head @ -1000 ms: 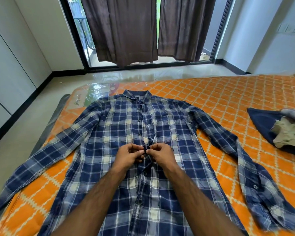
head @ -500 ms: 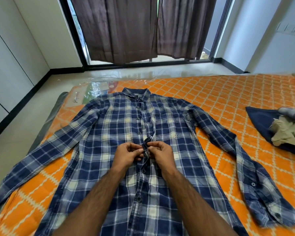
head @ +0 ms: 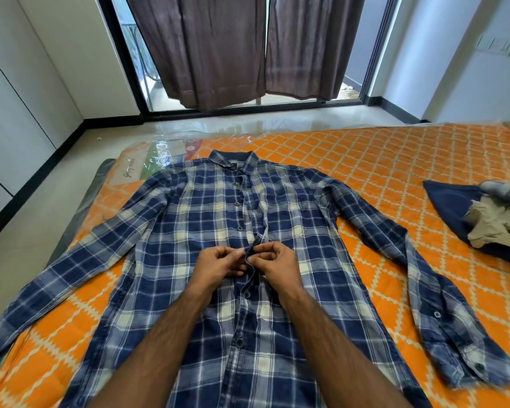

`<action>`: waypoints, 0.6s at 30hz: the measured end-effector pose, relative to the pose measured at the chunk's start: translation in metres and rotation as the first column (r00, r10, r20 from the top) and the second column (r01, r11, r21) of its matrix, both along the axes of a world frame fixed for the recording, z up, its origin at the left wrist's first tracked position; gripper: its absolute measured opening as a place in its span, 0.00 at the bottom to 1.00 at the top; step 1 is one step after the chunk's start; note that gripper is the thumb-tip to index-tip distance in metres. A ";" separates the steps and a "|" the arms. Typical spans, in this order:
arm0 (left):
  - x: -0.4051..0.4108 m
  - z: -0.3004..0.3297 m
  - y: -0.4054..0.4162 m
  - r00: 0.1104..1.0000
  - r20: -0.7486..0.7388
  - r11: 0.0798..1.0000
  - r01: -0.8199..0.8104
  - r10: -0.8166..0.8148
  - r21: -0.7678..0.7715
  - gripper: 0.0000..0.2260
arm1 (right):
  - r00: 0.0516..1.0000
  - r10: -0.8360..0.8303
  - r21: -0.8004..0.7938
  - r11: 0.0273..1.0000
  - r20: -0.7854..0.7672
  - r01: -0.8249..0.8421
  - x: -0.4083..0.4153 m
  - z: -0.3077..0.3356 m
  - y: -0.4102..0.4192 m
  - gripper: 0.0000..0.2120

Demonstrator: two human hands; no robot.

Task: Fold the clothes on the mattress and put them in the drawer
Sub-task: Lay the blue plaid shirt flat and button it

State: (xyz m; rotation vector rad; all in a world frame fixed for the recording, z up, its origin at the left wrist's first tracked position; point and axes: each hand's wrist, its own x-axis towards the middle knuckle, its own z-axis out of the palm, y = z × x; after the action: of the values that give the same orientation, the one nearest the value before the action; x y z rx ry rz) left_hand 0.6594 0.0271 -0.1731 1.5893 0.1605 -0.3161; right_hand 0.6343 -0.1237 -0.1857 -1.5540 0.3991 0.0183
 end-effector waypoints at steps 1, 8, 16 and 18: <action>-0.001 0.001 0.000 1.000 -0.001 1.000 0.004 -0.004 -0.009 0.08 | 1.000 -0.004 -0.007 1.000 0.004 0.004 -0.001 0.000 0.000 0.12; -0.005 -0.001 -0.005 0.997 0.076 0.987 -0.030 0.018 0.157 0.03 | 0.997 -0.046 -0.128 0.990 0.062 0.053 -0.008 0.001 0.009 0.12; -0.004 -0.010 -0.009 0.990 0.120 0.960 -0.101 0.072 0.261 0.01 | 0.999 -0.047 -0.174 0.984 0.013 0.049 -0.004 0.003 0.012 0.13; -0.002 -0.011 -0.009 0.989 0.128 0.947 -0.109 0.073 0.303 0.01 | 0.997 -0.071 -0.173 0.982 -0.007 0.069 -0.001 0.004 0.013 0.14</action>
State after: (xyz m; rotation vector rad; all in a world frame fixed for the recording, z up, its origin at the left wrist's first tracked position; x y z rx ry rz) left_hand 0.6571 0.0179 -0.1839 1.8997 0.2015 -0.1290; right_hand 0.6329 -0.1105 -0.1816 -1.7105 0.4757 -0.0628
